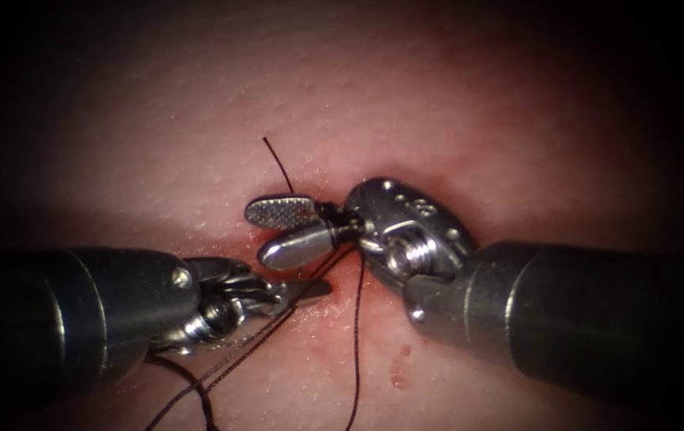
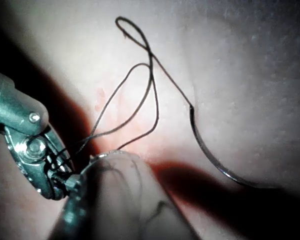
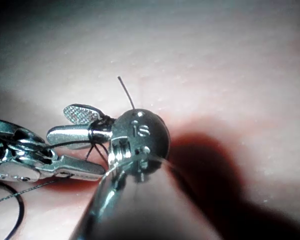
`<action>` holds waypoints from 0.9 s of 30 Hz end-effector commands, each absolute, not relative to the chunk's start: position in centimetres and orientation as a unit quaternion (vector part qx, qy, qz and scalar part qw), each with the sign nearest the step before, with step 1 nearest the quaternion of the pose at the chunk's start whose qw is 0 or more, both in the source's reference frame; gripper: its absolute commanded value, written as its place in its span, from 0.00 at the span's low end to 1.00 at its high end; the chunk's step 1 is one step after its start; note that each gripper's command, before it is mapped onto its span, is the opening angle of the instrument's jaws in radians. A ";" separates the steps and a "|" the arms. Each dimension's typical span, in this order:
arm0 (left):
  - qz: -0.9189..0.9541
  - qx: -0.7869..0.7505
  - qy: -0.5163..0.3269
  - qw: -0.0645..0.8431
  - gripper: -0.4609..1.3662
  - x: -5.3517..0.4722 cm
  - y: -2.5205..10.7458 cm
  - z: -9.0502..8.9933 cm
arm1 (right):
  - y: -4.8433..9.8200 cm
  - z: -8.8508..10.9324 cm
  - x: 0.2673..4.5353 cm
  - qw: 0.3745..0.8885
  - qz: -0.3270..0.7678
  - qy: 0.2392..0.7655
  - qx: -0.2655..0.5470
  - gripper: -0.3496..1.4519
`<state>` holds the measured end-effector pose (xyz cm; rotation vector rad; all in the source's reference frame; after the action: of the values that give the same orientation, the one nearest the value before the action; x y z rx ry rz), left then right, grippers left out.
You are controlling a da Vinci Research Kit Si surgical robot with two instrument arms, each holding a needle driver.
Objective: Wound Closure
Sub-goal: Wrap the suture two times counter clockwise around the right needle driver
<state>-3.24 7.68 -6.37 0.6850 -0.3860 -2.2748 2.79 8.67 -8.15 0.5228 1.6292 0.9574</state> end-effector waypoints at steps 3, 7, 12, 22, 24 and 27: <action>-0.884 0.265 -0.147 0.356 0.06 -3.26 7.6 -6.4 | 8.7 -8.1 2.79 0.576 0.411 0.675 0.208 0.75; -0.884 0.265 -0.149 0.355 0.06 -3.27 7.6 -6.4 | 8.7 -8.1 2.77 0.579 0.422 0.670 0.195 0.75; -0.886 0.267 -0.151 0.347 0.06 -3.29 7.6 -6.4 | 8.7 -8.1 2.77 0.598 0.443 0.644 0.177 0.74; -0.896 0.277 -0.149 0.315 0.06 -3.30 7.5 -6.4 | 8.6 -8.1 2.71 0.583 0.553 0.583 0.123 0.66; -0.899 0.278 -0.149 0.305 0.06 -3.32 7.5 -6.4 | 8.6 -8.1 2.68 0.580 0.569 0.573 0.104 0.67; -0.904 0.277 -0.146 0.292 0.06 -3.35 7.5 -6.4 | 8.6 -8.1 2.63 0.579 0.581 0.565 0.086 0.67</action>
<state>-3.36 7.49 -6.44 0.7426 -0.3934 -2.4093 2.61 8.60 -8.10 0.1968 1.3177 1.3611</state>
